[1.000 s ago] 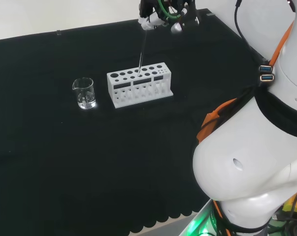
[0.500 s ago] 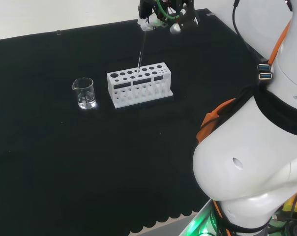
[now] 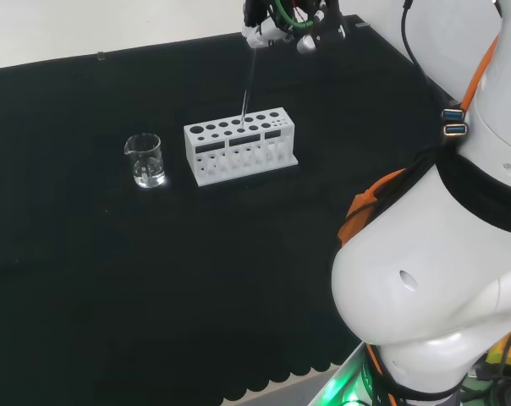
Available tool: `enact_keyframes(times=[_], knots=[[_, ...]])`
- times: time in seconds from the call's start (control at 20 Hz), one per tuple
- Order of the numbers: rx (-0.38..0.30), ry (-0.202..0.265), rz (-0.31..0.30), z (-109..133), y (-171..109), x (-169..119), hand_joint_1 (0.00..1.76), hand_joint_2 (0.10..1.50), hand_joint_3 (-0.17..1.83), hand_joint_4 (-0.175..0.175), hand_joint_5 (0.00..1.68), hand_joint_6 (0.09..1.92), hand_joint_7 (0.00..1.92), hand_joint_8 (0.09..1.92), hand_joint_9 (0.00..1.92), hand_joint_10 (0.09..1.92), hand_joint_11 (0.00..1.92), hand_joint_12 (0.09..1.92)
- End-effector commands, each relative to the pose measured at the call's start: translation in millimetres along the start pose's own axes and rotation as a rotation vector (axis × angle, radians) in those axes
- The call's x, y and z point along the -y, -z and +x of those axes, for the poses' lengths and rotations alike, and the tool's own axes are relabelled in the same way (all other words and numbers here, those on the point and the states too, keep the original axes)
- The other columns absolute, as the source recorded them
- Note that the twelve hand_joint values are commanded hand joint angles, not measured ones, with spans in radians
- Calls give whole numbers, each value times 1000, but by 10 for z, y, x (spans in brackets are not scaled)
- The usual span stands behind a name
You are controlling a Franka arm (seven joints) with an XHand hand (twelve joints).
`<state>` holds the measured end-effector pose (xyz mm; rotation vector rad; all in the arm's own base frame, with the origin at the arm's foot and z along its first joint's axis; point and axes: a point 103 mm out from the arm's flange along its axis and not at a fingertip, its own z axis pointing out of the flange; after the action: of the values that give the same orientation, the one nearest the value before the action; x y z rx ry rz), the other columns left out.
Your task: Put the glass rod back on the white test tube rack.
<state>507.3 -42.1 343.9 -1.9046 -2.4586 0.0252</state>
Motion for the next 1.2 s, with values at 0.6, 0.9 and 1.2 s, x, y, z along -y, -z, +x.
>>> enact_keyframes(times=[0.6,0.9,1.2], knots=[[1,9,19,59,-132,-39,1320,1035,-175,-175,1382,313,1424,320,1825,369,1706,538],[-6,24,29,48,-246,-141,1320,1035,-175,-175,1382,312,1424,319,1826,368,1706,538],[-9,29,36,22,-395,-209,1320,1035,-175,-175,1382,312,1424,319,1826,367,1706,539]])
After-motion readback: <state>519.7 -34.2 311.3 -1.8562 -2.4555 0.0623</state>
